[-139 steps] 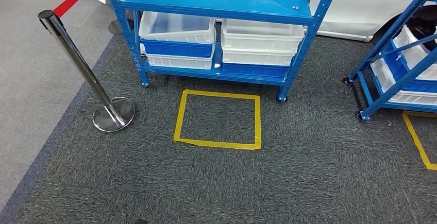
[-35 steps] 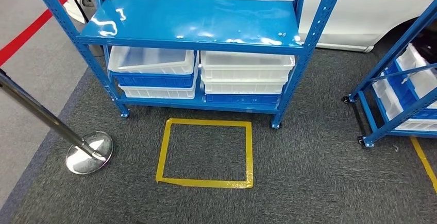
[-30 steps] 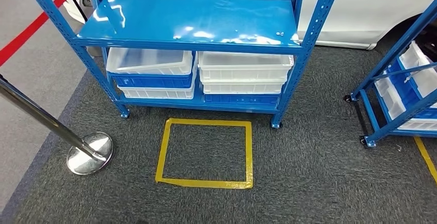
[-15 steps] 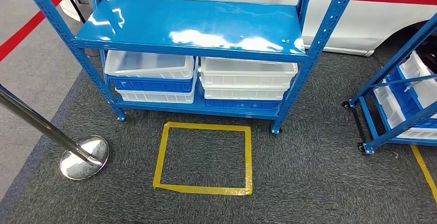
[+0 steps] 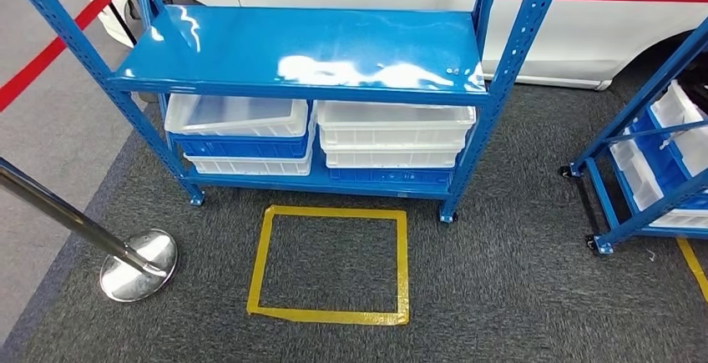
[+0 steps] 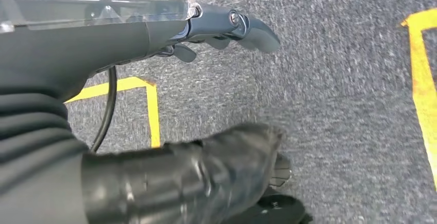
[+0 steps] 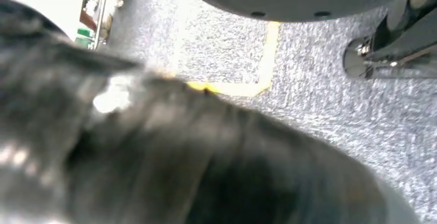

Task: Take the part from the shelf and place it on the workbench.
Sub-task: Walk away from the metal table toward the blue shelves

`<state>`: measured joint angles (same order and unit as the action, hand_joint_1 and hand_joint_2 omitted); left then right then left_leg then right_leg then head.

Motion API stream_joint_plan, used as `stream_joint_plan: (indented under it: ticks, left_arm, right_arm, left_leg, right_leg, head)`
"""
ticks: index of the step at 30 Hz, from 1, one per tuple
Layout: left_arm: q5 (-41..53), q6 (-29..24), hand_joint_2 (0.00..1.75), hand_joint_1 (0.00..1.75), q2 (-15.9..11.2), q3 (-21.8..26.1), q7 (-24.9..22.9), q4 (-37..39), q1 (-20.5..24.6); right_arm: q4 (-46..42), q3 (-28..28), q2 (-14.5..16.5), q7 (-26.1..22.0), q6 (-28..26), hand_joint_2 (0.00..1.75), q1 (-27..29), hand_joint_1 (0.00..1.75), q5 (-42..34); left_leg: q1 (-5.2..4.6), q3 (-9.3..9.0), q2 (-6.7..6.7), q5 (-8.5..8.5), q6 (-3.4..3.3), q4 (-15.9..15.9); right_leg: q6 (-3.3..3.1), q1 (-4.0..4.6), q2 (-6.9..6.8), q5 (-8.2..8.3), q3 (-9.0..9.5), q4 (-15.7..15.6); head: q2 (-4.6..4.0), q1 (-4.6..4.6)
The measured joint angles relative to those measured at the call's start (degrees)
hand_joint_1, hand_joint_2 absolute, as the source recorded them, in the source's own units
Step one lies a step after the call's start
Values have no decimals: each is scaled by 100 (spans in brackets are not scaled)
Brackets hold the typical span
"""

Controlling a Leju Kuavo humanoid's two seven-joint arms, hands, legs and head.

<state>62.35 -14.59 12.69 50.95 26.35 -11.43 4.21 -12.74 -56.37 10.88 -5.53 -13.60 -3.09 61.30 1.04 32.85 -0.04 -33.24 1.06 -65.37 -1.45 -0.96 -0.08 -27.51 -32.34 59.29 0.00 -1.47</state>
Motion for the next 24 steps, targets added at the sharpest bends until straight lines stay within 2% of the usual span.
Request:
stream_joint_plan:
  ticks: [1,2,3,4,6,7,8,9,11,13,14,16,17,18,19,20,22,23,24]
  left_arm:
    - [7,-1,175,0,1,-1,-3,0,-2]
    - [10,-1,175,0,1,-1,-7,0,-5]
    - [16,-2,175,0,1,-2,-9,0,-10]
    - [23,-2,175,0,2,-4,-11,0,-14]
    - [-53,58,175,0,0,-8,-90,0,-23]
    - [-242,188,175,0,-4,-9,-266,0,-25]
    - [-645,397,175,0,-7,-9,-608,0,-15]
    - [-1297,644,175,0,-8,-10,-1061,0,-5]
    - [-3011,950,175,0,-4,-12,-1797,0,13]
    - [-4473,957,175,0,4,-14,-1861,0,-15]
    - [-4816,938,175,0,9,-14,-1772,0,-24]
    - [-4630,910,175,0,16,-16,-1648,0,-25]
    - [-4261,895,175,0,17,-17,-1605,0,-25]
    - [-3924,879,175,0,17,-18,-1568,0,-25]
    - [-3711,869,175,0,17,-18,-1542,0,-21]
    - [-3612,866,175,0,17,-18,-1536,0,-13]
    - [-3433,776,175,0,19,-18,-1382,0,6]
    - [-3152,689,175,0,26,-18,-1204,1,4]
    - [-2800,617,175,0,32,-18,-1034,1,-1]
  right_arm:
    - [0,0,0,25,-10,175,0,0,14]
    - [0,0,1,39,-14,175,-1,0,31]
    - [0,0,1,51,-9,175,-1,0,48]
    - [0,0,1,62,9,175,-1,0,64]
    - [2,1,3,103,124,175,2,0,-3]
    - [6,1,4,152,266,175,2,0,-189]
    - [10,1,5,223,470,175,0,0,-587]
    - [14,2,6,303,697,175,-3,0,-1225]
    - [16,2,8,392,971,175,-13,0,-2930]
    - [16,1,11,392,975,175,-14,0,-4393]
    - [17,0,12,386,955,175,-14,0,-4751]
    - [17,0,11,376,918,175,-8,0,-4596]
    - [17,0,11,368,902,175,-6,0,-4246]
    - [17,1,11,359,888,175,-6,0,-3905]
    - [16,1,10,348,882,175,-6,0,-3680]
    - [16,1,7,340,883,175,-7,0,-3568]
    - [15,-1,-4,290,802,175,-14,0,-3376]
    - [15,-1,-7,252,728,175,-21,0,-3122]
    - [15,-2,-9,223,667,175,-28,0,-2791]
  left_leg:
    - [2,211,0,-167,15,-405]
    - [4,398,0,-266,25,-746]
    - [4,509,0,-255,27,-915]
    - [4,511,0,-123,20,-848]
    - [0,250,0,341,-27,-160]
    - [-15,96,0,509,-62,220]
    - [-28,-16,-1,604,-94,491]
    - [-43,-69,-3,625,-119,631]
    - [-49,-91,-9,623,-155,690]
    - [-24,-125,1,667,-222,769]
    - [-8,-139,7,689,-260,808]
    - [-5,-138,13,704,-301,828]
    - [-6,-134,14,702,-307,826]
    - [-8,-136,15,699,-306,824]
    - [-9,-142,15,695,-303,822]
    - [-8,-153,13,690,-296,819]
    - [-16,-173,7,666,-259,798]
    - [-26,-175,5,650,-230,781]
    - [-36,-172,6,638,-197,767]
  right_leg:
    - [-20,8,-4,-6,3,-1]
    - [-29,18,-3,-13,8,0]
    - [-36,25,0,-22,18,1]
    - [-37,29,7,-31,34,3]
    - [-22,33,19,-59,78,5]
    - [-1,45,22,-76,91,12]
    - [27,52,23,-87,94,15]
    - [56,58,22,-92,89,16]
    - [121,63,21,-84,92,-2]
    - [176,58,20,-167,74,84]
    - [199,57,19,-292,-5,267]
    - [230,42,17,-655,-344,953]
    - [245,34,17,-783,-526,1306]
    - [258,25,15,-813,-642,1518]
    - [265,15,13,-722,-646,1503]
    - [266,5,11,-537,-531,1255]
    - [245,-1,10,-162,-145,464]
    - [223,6,14,-64,-12,176]
    - [200,19,20,-30,53,22]
  head:
    - [0,3]
    - [0,2]
    - [0,2]
    - [0,2]
    - [0,2]
    - [0,2]
    - [0,1]
    - [0,0]
    - [0,0]
    - [0,-2]
    - [0,-4]
    - [0,-9]
    - [0,-8]
    - [0,-8]
    - [0,-8]
    - [0,-8]
    - [0,-8]
    - [0,-7]
    - [0,-4]
